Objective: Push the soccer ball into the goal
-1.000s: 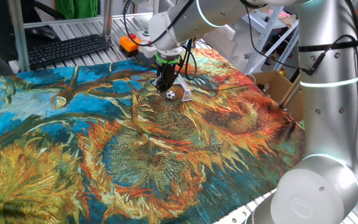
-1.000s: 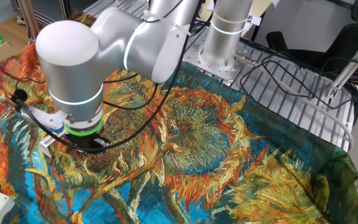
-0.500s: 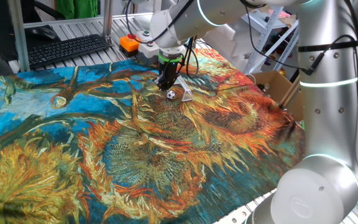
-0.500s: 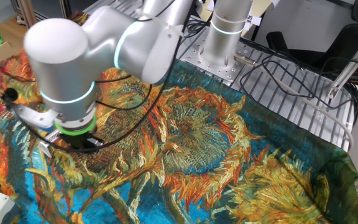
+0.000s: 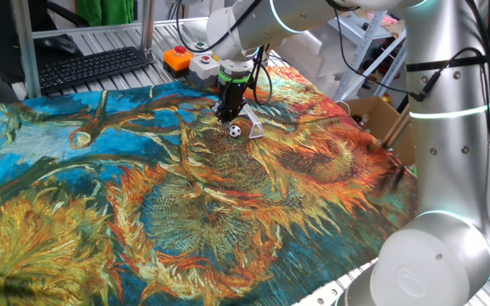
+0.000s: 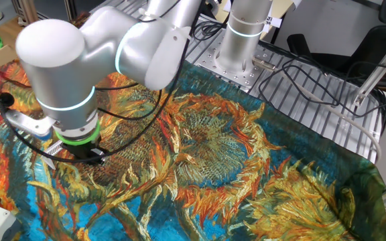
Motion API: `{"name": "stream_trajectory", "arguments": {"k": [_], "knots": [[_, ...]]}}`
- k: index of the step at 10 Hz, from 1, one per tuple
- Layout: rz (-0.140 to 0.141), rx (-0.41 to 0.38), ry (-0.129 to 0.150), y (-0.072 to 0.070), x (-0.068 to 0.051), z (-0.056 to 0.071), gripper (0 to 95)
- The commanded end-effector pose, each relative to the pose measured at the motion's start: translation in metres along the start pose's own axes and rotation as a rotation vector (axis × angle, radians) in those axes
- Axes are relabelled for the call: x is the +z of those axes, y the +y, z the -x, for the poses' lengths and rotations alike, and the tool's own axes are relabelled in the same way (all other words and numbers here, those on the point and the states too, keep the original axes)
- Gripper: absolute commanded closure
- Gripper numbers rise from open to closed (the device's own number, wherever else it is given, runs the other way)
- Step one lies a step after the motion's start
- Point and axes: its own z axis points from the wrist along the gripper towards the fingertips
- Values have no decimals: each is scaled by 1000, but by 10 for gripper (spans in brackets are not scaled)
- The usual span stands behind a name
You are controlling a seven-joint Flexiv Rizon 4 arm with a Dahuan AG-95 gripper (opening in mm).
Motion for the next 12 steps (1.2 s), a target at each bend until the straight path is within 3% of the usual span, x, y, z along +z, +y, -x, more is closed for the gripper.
{"name": "stream_trajectory", "arguments": {"k": [1, 6, 8, 10, 12], "knots": [[18, 24, -3, 8, 0, 4, 950], [47, 62, -9, 35, 8, -13, 950], [46, 53, -11, 61, 8, -18, 950], [56, 49, -8, 66, 8, -21, 950], [49, 64, -4, 66, 8, -21, 950]]}}
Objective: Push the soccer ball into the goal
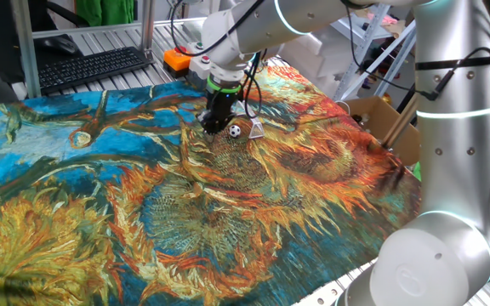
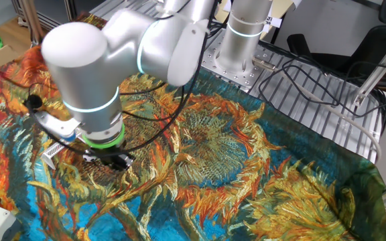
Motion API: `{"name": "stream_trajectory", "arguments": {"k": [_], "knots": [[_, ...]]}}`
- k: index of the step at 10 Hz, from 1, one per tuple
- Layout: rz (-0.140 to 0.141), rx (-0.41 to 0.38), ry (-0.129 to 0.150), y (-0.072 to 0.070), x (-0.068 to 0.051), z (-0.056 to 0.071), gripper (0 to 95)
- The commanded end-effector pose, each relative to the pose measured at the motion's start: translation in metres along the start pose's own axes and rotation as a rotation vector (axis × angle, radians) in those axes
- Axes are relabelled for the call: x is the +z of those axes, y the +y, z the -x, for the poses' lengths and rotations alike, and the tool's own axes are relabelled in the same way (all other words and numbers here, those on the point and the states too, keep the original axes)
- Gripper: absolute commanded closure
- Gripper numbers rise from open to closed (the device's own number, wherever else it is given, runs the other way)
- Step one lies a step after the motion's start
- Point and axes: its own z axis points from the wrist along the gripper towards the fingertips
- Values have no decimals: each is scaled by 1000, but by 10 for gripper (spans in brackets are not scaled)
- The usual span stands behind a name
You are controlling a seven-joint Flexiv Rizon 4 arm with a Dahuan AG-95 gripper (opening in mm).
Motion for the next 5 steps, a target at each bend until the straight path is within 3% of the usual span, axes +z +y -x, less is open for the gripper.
{"name": "stream_trajectory", "arguments": {"k": [1, 3, 5], "knots": [[-12, 39, 4, 0, 2, 4, 950], [-16, 86, 11, 0, 2, 4, 950], [-21, 67, 29, 0, 2, 4, 950]]}}
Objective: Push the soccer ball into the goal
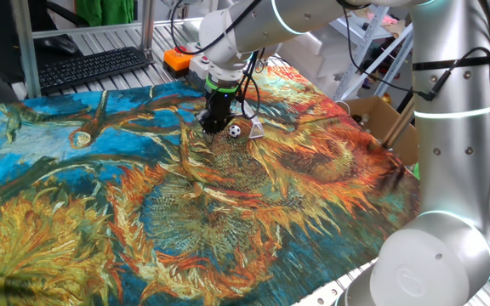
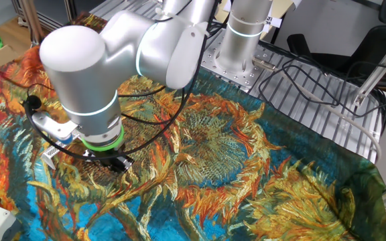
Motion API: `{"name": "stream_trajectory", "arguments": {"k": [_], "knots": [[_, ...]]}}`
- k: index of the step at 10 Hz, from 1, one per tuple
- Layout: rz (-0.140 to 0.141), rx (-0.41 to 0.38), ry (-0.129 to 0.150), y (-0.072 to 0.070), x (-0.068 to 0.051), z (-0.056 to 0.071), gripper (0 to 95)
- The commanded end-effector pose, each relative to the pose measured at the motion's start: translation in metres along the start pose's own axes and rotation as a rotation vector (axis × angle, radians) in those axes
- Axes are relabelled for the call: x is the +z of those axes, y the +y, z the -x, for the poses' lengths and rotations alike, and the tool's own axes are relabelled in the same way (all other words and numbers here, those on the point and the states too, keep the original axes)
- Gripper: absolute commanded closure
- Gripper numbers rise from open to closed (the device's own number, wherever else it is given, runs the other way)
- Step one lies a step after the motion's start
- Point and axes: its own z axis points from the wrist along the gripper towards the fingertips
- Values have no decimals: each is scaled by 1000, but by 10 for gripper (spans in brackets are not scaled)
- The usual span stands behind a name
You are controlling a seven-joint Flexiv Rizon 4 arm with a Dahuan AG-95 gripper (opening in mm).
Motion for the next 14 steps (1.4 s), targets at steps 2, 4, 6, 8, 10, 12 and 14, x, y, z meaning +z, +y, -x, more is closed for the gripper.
{"name": "stream_trajectory", "arguments": {"k": [2, 4, 6, 8, 10, 12, 14], "knots": [[-1, -49, 12, -4, 0, -1, 950], [-2, -80, 11, -16, -2, -4, 950], [-12, -92, 6, -23, -3, -5, 950], [-23, -101, 3, -25, -3, -7, 950], [-35, -115, -3, -33, -4, -8, 950], [-52, -141, -9, -43, -3, -5, 950], [-72, -168, -22, -55, -1, -2, 950]]}}
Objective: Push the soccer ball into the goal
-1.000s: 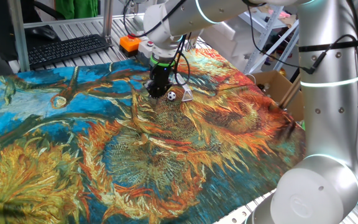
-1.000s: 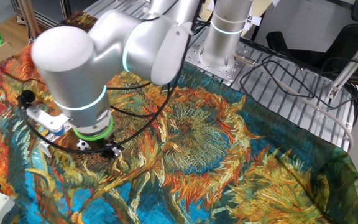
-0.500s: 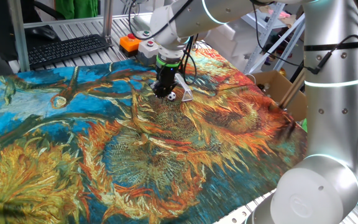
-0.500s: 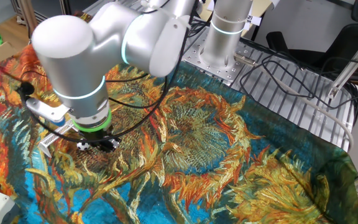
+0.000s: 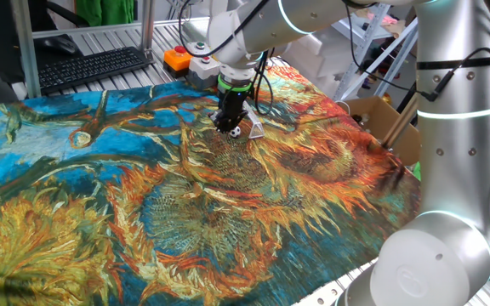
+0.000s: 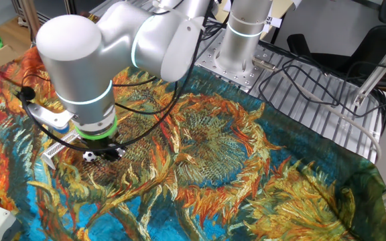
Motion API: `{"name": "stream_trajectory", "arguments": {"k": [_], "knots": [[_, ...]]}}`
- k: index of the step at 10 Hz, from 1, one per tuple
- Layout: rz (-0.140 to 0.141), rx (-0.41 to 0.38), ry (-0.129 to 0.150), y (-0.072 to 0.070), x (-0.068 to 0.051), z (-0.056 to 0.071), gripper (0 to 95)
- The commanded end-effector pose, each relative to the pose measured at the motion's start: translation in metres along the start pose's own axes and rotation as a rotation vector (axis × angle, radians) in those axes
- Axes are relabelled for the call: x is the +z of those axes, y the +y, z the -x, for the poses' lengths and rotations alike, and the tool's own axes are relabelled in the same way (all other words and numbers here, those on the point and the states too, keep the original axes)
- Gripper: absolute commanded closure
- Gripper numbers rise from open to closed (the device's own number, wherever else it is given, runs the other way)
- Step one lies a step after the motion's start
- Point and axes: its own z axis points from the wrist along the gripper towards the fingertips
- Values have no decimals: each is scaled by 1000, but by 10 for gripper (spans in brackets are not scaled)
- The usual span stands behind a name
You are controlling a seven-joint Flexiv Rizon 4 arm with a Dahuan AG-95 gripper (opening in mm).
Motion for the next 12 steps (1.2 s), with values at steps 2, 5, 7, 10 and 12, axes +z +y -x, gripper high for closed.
{"name": "stream_trajectory", "arguments": {"k": [2, 5, 7, 10, 12], "knots": [[-47, -69, -34, -41, 8, 1, 950], [-49, -47, -31, -43, 6, 8, 950], [-38, 1, -21, -31, 3, 9, 950], [-34, 11, -21, -28, 1, 9, 950], [-56, -1, -19, -28, -1, 8, 950]]}}
